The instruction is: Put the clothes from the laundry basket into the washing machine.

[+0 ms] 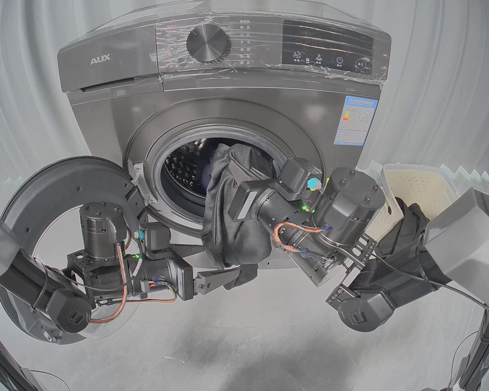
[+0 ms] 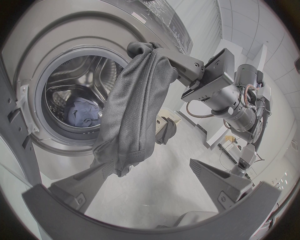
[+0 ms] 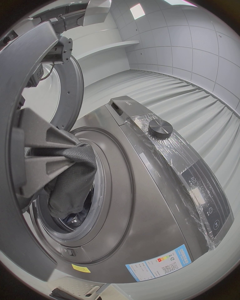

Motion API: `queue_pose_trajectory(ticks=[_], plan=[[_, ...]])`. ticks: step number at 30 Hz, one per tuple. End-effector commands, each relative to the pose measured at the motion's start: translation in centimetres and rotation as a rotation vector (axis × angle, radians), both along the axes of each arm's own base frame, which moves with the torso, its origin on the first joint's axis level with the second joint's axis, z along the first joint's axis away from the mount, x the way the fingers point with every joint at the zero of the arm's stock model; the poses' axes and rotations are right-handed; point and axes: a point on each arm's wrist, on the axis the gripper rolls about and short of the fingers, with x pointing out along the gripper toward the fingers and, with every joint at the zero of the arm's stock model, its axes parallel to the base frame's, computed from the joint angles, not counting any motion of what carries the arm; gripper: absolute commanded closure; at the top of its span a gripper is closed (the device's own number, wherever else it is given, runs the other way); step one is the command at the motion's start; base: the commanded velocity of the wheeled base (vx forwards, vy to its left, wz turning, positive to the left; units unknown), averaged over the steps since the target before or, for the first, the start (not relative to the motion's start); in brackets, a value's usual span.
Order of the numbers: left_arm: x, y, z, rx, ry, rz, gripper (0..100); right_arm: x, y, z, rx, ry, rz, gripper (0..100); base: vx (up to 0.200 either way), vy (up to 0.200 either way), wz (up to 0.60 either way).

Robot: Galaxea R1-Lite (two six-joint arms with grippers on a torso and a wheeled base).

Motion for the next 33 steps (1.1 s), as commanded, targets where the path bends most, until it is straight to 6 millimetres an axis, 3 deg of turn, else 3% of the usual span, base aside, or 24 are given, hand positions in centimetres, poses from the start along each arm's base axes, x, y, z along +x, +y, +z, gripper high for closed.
queue_pose_trajectory(ticks=[1, 6, 28, 29, 33], plan=[[0.8, -0.6, -0.8, 0.006, 0.011, -0.001, 0, 0.0, 0.1, -0.2, -0.006, 0.004, 0.001, 100, 0.0, 0.0, 0.0], [2.0, -1.6, -1.7, -0.034, -0.002, 0.006, 0, 0.0, 0.1, -0.4, -0.008, 0.008, 0.001, 100, 0.0, 0.0, 0.0], [3.5, -3.3, -1.5, -0.111, -0.089, 0.066, 0, 0.1, 0.2, -0.8, -0.007, 0.003, 0.0, 100, 0.0, 0.0, 0.0], [3.5, -3.3, -1.6, -0.11, -0.087, 0.066, 100, 0.1, 0.2, -0.7, -0.007, 0.001, 0.0, 100, 0.0, 0.0, 0.0], [3.4, -3.3, -1.6, -0.108, -0.086, 0.066, 100, 0.1, 0.2, -0.8, -0.009, 0.003, 0.0, 100, 0.0, 0.0, 0.0]])
